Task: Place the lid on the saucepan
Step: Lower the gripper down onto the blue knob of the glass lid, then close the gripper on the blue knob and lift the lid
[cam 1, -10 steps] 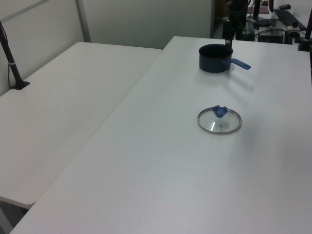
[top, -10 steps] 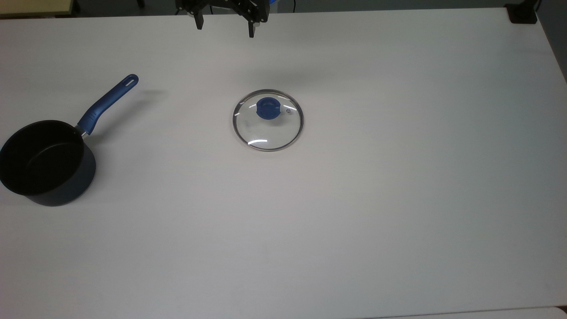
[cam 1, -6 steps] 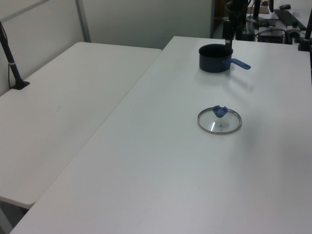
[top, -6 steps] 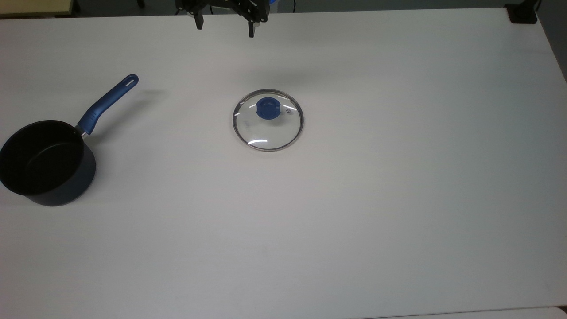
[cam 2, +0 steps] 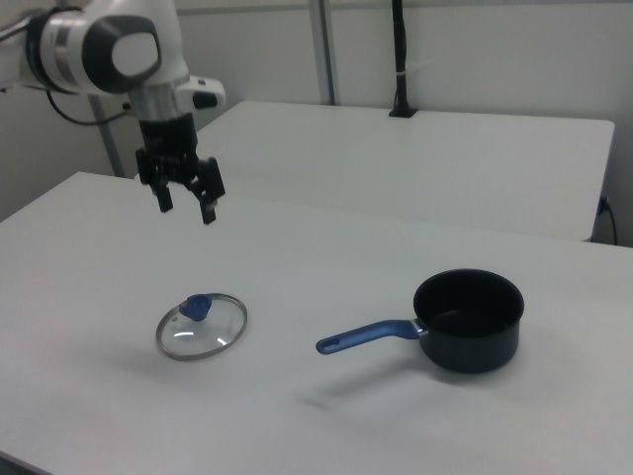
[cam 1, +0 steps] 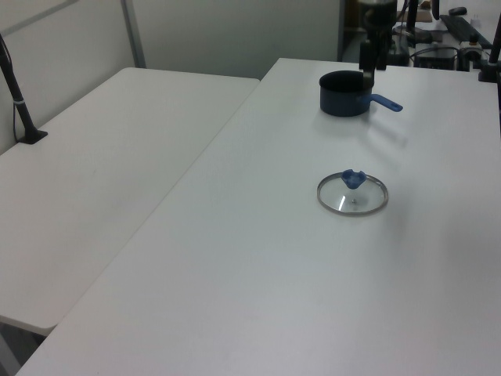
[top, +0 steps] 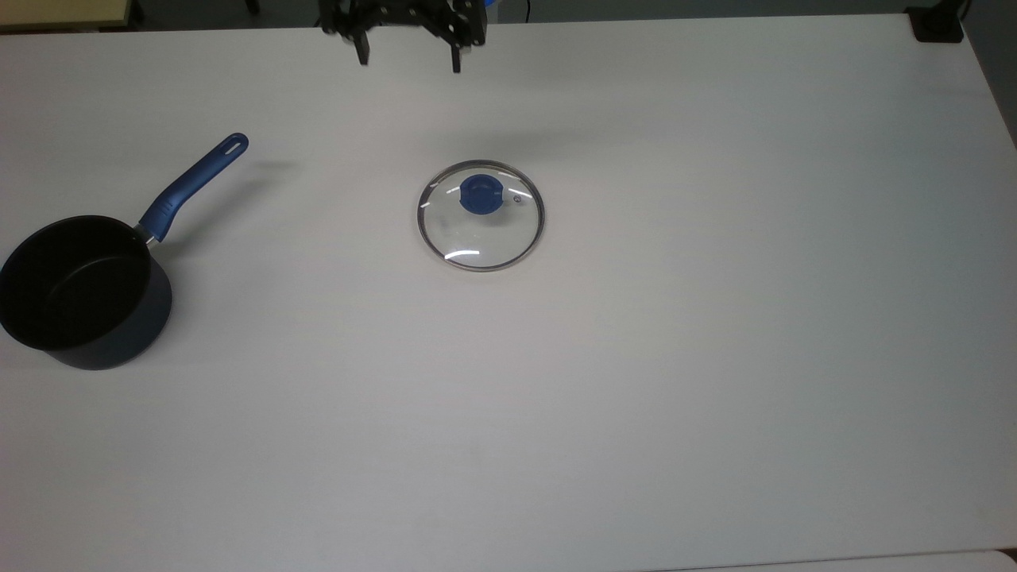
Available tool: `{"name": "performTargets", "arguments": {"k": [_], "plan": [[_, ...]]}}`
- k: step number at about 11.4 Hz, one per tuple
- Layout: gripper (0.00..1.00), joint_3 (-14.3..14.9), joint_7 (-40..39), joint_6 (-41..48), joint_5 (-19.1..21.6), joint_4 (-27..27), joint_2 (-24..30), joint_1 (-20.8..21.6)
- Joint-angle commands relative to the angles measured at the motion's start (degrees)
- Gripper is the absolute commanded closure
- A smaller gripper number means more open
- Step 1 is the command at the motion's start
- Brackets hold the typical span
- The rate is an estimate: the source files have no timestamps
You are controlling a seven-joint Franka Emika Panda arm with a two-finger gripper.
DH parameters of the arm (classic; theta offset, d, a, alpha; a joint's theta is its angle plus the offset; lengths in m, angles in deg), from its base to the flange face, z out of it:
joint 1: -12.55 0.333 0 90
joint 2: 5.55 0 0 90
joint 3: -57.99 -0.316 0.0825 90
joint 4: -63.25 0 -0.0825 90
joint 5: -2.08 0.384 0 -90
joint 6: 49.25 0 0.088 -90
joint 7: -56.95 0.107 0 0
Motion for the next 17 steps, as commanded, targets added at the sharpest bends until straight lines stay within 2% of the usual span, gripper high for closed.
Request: {"name": "performTargets", "arguments": {"k": [1,4,10,13,15,17], "plan": [[0.00,-0.11,-1.90,-7.33,1.17,8.21,-1.84,2.31],[0.00,-0.11,-1.90,-17.26,1.00,14.55,-4.92,4.60],[0.00,-0.11,-0.94,-23.61,0.65,15.36,-11.34,5.92],[0.18,-0.11,-1.02,-23.97,0.56,15.36,-12.56,6.45],[0.42,-0.11,-1.29,-23.97,0.47,15.27,-12.92,6.80],[0.51,-0.11,-1.47,-25.45,0.56,15.18,-12.75,6.63]]}}
